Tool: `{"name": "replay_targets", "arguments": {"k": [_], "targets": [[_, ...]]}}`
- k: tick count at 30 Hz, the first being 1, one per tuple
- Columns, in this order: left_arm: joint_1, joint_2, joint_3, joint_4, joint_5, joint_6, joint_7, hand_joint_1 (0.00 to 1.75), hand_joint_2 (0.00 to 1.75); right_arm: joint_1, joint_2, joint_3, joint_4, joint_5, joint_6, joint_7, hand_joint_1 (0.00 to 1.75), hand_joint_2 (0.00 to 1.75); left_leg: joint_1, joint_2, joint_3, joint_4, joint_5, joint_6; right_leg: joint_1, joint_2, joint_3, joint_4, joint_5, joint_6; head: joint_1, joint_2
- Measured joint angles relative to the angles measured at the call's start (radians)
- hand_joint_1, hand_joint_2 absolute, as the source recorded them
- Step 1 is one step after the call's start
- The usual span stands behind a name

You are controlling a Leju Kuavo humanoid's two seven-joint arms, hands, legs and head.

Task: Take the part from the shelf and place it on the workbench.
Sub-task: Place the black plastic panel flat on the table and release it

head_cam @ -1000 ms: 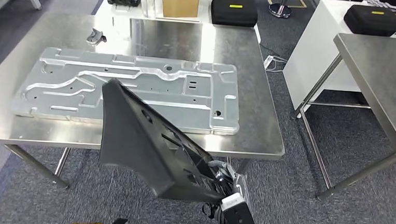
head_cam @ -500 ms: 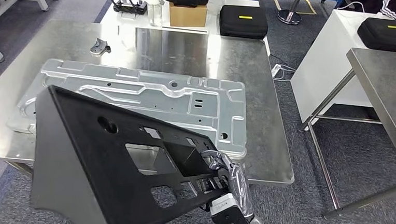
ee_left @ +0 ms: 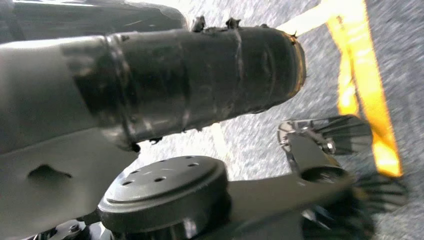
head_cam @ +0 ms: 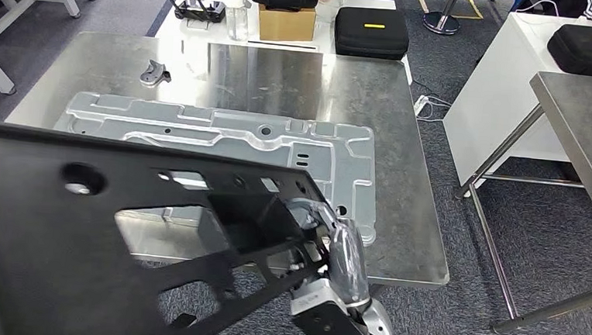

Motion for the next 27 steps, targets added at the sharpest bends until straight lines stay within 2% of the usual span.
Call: {"name": "replay_targets", "arguments": {"k": [6, 8, 9, 11, 12, 13, 14, 15, 16, 17, 18, 19, 20, 21, 22, 24, 25, 26, 27], "targets": [[0.000, 0.000, 0.000, 0.000, -0.001, 0.000, 0.000, 0.00, 0.00, -0.003, 0.002, 0.001, 0.000, 0.003, 0.000, 0.002, 1.75, 1.75, 0.001, 0.000, 0.003, -0.008, 0.005, -0.001, -0.001, 0.000, 0.000, 0.002, -0.001, 0.001, 0.000, 0.000], [-0.002, 0.000, -0.001, 0.000, -0.003, -0.002, 0.002, 0.00, 0.00, -0.016, 0.009, 0.007, 0.002, 0.016, -0.001, 0.009, 1.75, 1.75, 0.005, -0.001, 0.011, -0.037, 0.020, -0.007, -0.002, 0.000, -0.003, 0.011, -0.006, 0.005, 0.000, 0.000], [-0.005, -0.002, -0.004, 0.000, -0.006, -0.003, 0.005, 0.00, 0.00, -0.032, 0.018, 0.014, 0.006, 0.034, -0.002, 0.019, 1.75, 1.75, 0.004, -0.003, 0.007, -0.047, 0.013, -0.006, -0.003, 0.001, -0.007, 0.019, -0.009, 0.010, -0.003, 0.000], [-0.012, -0.013, -0.015, 0.000, -0.015, -0.009, 0.011, 0.00, 0.00, -0.091, 0.060, 0.048, 0.041, 0.128, -0.008, 0.074, 1.75, 1.75, 0.003, -0.002, -0.009, -0.045, 0.006, 0.022, -0.002, 0.001, -0.018, 0.040, -0.023, 0.026, -0.003, 0.000], [-0.018, -0.021, -0.022, 0.000, -0.023, -0.013, 0.017, 0.00, 0.00, -0.130, 0.088, 0.069, 0.076, 0.211, -0.012, 0.116, 1.75, 1.75, 0.002, -0.001, -0.015, -0.039, 0.001, 0.040, -0.002, -0.005, -0.032, 0.068, -0.042, 0.037, -0.001, 0.000], [-0.025, -0.031, -0.030, 0.000, -0.035, -0.021, 0.026, 0.00, 0.00, -0.176, 0.127, 0.098, 0.154, 0.344, -0.017, 0.177, 1.75, 1.75, 0.002, 0.002, -0.014, -0.034, 0.009, 0.055, -0.002, -0.015, -0.078, 0.151, -0.076, 0.046, 0.003, 0.000], [-0.033, -0.042, -0.041, 0.000, -0.048, -0.029, 0.037, 0.00, 0.00, -0.222, 0.167, 0.120, 0.274, 0.473, -0.024, 0.227, 1.75, 1.75, -0.002, 0.001, -0.008, -0.035, 0.008, 0.059, 0.001, -0.023, -0.104, 0.176, -0.067, 0.038, 0.005, 0.000], [-0.041, -0.061, -0.054, 0.000, -0.060, -0.036, 0.045, 0.00, 0.00, -0.276, 0.217, 0.139, 0.457, 0.596, -0.037, 0.283, 1.75, 1.75, -0.005, 0.001, 0.003, -0.044, 0.004, 0.056, 0.006, -0.033, -0.101, 0.149, -0.046, 0.020, 0.005, 0.000], [-0.046, -0.078, -0.065, 0.001, -0.069, -0.042, 0.051, 0.00, 0.00, -0.320, 0.259, 0.153, 0.631, 0.685, -0.050, 0.324, 1.75, 1.75, -0.009, 0.001, 0.003, -0.037, -0.008, 0.050, 0.012, -0.037, -0.087, 0.099, -0.011, 0.000, 0.002, 0.000], [-0.049, -0.092, -0.073, 0.001, -0.072, -0.044, 0.052, 0.00, 0.00, -0.349, 0.288, 0.156, 0.764, 0.712, -0.063, 0.340, 1.75, 1.75, -0.011, 0.001, -0.008, -0.010, -0.027, 0.043, 0.017, -0.038, -0.039, -0.010, 0.040, -0.020, -0.002, 0.000], [-0.049, -0.101, -0.077, 0.002, -0.072, -0.043, 0.051, 0.00, 0.00, -0.363, 0.303, 0.155, 0.850, 0.714, -0.071, 0.350, 1.75, 1.75, -0.009, 0.004, -0.033, 0.037, -0.050, 0.034, 0.019, -0.039, -0.008, -0.064, 0.050, -0.028, -0.005, 0.000], [-0.048, -0.100, -0.080, 0.003, -0.072, -0.043, 0.051, 0.00, 0.00, -0.366, 0.307, 0.156, 0.875, 0.713, -0.070, 0.350, 1.75, 1.75, -0.008, 0.004, -0.072, 0.103, -0.072, 0.030, 0.018, -0.038, -0.005, -0.064, 0.047, -0.027, -0.006, 0.000], [-0.046, -0.098, -0.082, 0.004, -0.072, -0.044, 0.052, 0.00, 0.00, -0.366, 0.310, 0.156, 0.898, 0.710, -0.067, 0.351, 1.75, 1.75, -0.007, 0.005, -0.106, 0.154, -0.081, 0.026, 0.018, -0.037, -0.003, -0.061, 0.043, -0.025, -0.006, 0.000], [-0.044, -0.096, -0.085, 0.004, -0.071, -0.044, 0.052, 0.00, 0.00, -0.366, 0.312, 0.156, 0.920, 0.704, -0.061, 0.351, 1.75, 1.75, -0.005, 0.005, -0.127, 0.175, -0.074, 0.020, 0.016, -0.035, -0.002, -0.055, 0.037, -0.021, -0.006, 0.000], [-0.042, -0.095, -0.086, 0.005, -0.071, -0.044, 0.052, 0.00, 0.00, -0.366, 0.312, 0.155, 0.940, 0.695, -0.054, 0.351, 1.75, 1.75, -0.002, 0.006, -0.128, 0.157, -0.046, 0.014, 0.013, -0.032, -0.003, -0.044, 0.029, -0.016, -0.006, 0.000], [-0.041, -0.094, -0.087, 0.006, -0.070, -0.043, 0.052, 0.00, 0.00, -0.369, 0.313, 0.152, 0.974, 0.674, -0.043, 0.351, 1.75, 1.75, 0.005, 0.006, -0.088, 0.050, 0.023, -0.001, 0.006, -0.028, -0.010, -0.007, 0.004, 0.001, -0.006, 0.000], [-0.042, -0.095, -0.088, 0.006, -0.069, -0.043, 0.052, 0.00, 0.00, -0.373, 0.314, 0.150, 0.987, 0.664, -0.038, 0.351, 1.75, 1.75, 0.007, 0.002, -0.068, 0.004, 0.043, 0.000, 0.005, -0.025, -0.019, 0.018, -0.010, 0.011, -0.007, 0.000], [-0.042, -0.096, -0.089, 0.006, -0.068, -0.042, 0.052, 0.00, 0.00, -0.377, 0.314, 0.146, 0.997, 0.656, -0.034, 0.351, 1.75, 1.75, 0.009, -0.001, -0.058, -0.020, 0.049, 0.006, 0.005, -0.023, -0.027, 0.037, -0.021, 0.018, -0.008, 0.000], [-0.041, -0.098, -0.089, 0.006, -0.067, -0.041, 0.051, 0.00, 0.00, -0.380, 0.315, 0.142, 1.005, 0.651, -0.031, 0.351, 1.75, 1.75, 0.007, -0.004, -0.058, -0.022, 0.042, 0.017, 0.007, -0.021, -0.035, 0.048, -0.026, 0.022, -0.007, 0.000]]}}
